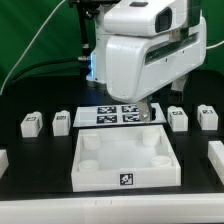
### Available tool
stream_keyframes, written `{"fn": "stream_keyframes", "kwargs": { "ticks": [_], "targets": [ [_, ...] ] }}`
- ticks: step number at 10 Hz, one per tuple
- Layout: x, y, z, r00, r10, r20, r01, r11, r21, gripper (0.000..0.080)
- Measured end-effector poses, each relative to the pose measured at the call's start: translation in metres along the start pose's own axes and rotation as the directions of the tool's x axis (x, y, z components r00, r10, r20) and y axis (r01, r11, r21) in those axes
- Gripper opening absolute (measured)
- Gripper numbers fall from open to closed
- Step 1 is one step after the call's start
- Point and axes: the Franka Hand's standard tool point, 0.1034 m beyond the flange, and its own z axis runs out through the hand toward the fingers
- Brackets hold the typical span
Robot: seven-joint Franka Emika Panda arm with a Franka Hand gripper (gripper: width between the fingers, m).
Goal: Assemble one leg
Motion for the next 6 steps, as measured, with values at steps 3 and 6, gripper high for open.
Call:
{"fn": "stream_keyframes", "kwargs": {
  "ticks": [3, 6],
  "targets": [
    [0.0, 0.0, 0.0, 1.0, -0.028, 0.0, 0.028, 1.0, 0.0, 0.065],
    [-0.024, -0.015, 0.001, 0.96, -0.279, 0.011, 0.279, 0.96, 0.008, 0.065]
  ]
}}
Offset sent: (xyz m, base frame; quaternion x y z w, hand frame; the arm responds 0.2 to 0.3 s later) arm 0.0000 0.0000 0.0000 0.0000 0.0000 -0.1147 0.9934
